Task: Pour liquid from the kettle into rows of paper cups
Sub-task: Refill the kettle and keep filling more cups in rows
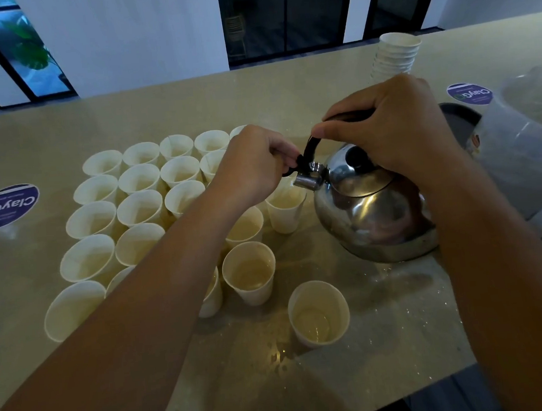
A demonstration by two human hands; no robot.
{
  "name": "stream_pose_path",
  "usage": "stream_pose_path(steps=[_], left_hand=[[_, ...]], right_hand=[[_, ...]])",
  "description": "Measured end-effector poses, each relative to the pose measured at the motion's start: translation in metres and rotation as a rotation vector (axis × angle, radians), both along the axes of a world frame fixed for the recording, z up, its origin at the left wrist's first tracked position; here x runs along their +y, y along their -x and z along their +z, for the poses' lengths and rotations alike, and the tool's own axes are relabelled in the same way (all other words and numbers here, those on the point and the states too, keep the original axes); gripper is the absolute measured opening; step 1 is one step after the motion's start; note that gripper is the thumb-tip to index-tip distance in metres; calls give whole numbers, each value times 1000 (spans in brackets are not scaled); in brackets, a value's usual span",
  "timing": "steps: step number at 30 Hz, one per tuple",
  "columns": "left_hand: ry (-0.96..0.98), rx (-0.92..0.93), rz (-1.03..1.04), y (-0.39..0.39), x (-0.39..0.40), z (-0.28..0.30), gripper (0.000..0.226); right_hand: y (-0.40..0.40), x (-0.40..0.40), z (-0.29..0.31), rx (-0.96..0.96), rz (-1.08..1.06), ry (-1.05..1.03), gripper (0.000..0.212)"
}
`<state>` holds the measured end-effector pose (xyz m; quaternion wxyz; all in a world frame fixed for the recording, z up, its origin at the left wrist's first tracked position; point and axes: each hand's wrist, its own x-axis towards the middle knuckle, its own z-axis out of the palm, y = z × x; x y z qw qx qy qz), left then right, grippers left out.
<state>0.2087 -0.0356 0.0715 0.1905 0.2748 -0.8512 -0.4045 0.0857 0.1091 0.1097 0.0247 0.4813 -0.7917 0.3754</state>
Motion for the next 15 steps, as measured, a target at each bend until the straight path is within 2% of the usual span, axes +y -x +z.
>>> stream_pose_path(steps=[7,10,15], left_hand=[[57,35,-16,9,11,9,35],[114,38,-13,19,18,9,36],[138,-7,-69,38,33,0,35]], right_hand=[[5,16,-14,-277,-120,188,16],[8,23,-21,-334,-187,267,11],[13,31,-43,-394,-302,383,17]])
